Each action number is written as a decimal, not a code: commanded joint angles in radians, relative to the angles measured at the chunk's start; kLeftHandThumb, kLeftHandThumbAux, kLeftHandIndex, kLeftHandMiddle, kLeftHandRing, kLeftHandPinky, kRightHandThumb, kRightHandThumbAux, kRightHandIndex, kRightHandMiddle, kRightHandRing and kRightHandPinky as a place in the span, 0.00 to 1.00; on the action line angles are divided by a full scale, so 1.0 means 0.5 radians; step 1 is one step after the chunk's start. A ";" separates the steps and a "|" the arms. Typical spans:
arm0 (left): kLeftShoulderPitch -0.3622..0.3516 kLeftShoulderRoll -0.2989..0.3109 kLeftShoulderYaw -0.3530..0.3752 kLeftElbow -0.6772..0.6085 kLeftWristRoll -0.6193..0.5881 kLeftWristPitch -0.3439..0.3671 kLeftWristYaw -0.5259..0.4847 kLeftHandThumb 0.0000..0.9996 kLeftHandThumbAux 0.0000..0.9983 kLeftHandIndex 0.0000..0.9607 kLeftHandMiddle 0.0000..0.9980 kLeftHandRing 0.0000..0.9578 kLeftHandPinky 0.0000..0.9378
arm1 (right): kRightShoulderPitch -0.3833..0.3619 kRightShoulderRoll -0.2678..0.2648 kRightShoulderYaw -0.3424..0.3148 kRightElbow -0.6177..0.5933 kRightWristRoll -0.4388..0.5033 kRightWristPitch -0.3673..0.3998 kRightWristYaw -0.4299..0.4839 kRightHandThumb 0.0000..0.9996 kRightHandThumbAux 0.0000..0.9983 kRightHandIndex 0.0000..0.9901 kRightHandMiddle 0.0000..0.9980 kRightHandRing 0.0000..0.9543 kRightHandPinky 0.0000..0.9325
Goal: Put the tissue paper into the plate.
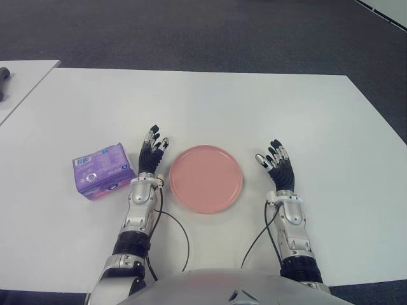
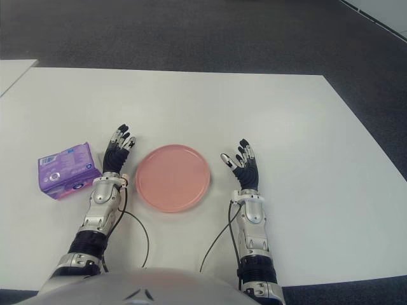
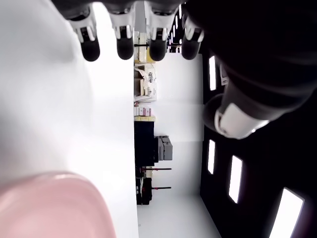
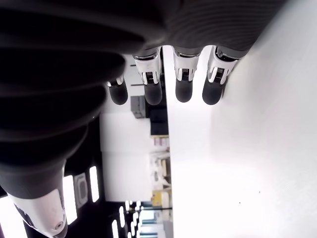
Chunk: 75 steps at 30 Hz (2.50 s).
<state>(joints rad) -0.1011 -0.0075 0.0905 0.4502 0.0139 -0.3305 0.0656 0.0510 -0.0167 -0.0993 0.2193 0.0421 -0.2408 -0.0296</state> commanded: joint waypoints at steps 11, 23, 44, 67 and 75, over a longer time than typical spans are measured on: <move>0.009 0.009 -0.013 0.010 -0.010 0.014 -0.030 0.00 0.59 0.00 0.00 0.00 0.00 | 0.007 0.022 0.002 0.019 0.004 0.059 -0.011 0.12 0.70 0.00 0.00 0.00 0.03; -0.137 0.365 -0.048 -0.751 0.015 0.322 -0.363 0.01 0.56 0.00 0.00 0.00 0.00 | -0.012 0.030 0.000 0.045 0.033 0.059 0.017 0.12 0.72 0.00 0.00 0.00 0.04; -0.323 0.928 0.063 -1.085 0.122 0.125 -0.584 0.05 0.31 0.00 0.00 0.00 0.00 | -0.032 0.055 0.012 0.102 0.020 0.002 0.012 0.11 0.73 0.00 0.00 0.00 0.03; -0.009 1.875 0.612 -1.854 0.206 0.666 -1.270 0.13 0.20 0.00 0.00 0.00 0.00 | -0.011 0.081 0.042 0.108 0.018 0.017 0.023 0.13 0.72 0.00 0.00 0.00 0.03; 0.229 2.167 0.728 -1.832 0.287 0.554 -1.607 0.13 0.22 0.00 0.00 0.00 0.00 | -0.012 0.095 0.035 0.129 0.049 -0.004 0.047 0.13 0.73 0.00 0.00 0.00 0.04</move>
<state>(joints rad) -0.0380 1.0512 0.4477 -0.4820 0.1280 -0.0162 -0.6938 0.0303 0.0229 -0.0828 0.2549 0.0565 -0.2518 -0.0116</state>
